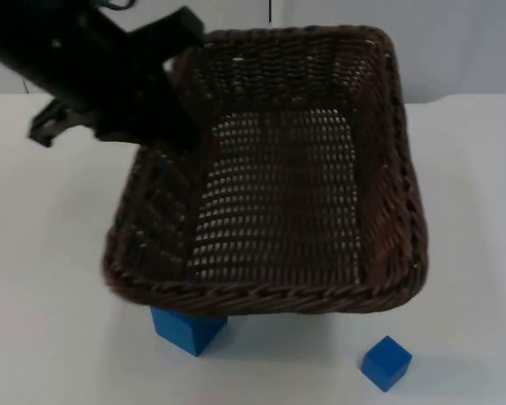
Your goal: Pick up the basket with the left hand and place the largest block into the basket with the right hand.
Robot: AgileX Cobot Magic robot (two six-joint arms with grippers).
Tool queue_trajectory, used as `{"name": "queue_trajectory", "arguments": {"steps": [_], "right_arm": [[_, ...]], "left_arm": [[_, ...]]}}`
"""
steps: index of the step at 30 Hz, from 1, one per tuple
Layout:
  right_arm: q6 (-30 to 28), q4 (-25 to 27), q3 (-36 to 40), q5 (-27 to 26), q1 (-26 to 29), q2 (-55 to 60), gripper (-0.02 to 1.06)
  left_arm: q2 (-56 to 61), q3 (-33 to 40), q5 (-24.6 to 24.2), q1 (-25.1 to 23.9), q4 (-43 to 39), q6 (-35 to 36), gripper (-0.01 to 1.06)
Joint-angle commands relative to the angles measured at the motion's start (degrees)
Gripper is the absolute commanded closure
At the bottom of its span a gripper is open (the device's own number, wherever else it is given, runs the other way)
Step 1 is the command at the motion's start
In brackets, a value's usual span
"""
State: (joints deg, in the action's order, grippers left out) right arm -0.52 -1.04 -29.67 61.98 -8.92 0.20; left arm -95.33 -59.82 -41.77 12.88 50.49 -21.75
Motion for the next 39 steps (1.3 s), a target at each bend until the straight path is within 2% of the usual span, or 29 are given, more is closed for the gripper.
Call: {"name": "queue_trajectory", "arguments": {"steps": [1,5,14,21,39], "right_arm": [[-0.1,-0.1,0.2,-0.1,0.3,-0.2,-0.01],[-0.1,-0.1,0.2,-0.1,0.3,-0.2,-0.01],[-0.1,-0.1,0.2,-0.1,0.3,-0.2,-0.01],[-0.1,-0.1,0.2,-0.1,0.3,-0.2,-0.01],[-0.1,-0.1,0.2,-0.1,0.3,-0.2,-0.01]], "left_arm": [[4.8,3.0,-0.1,-1.3,1.3,-0.4,0.99],[11.3,9.5,-0.6,-3.0,1.0,-1.0,0.99],[19.6,17.2,-2.1,-3.0,-0.2,-2.0,0.99],[21.5,17.4,-4.5,-3.0,-5.3,-2.0,0.99],[21.5,17.4,-6.6,-3.0,-6.3,-2.0,0.99]]}}
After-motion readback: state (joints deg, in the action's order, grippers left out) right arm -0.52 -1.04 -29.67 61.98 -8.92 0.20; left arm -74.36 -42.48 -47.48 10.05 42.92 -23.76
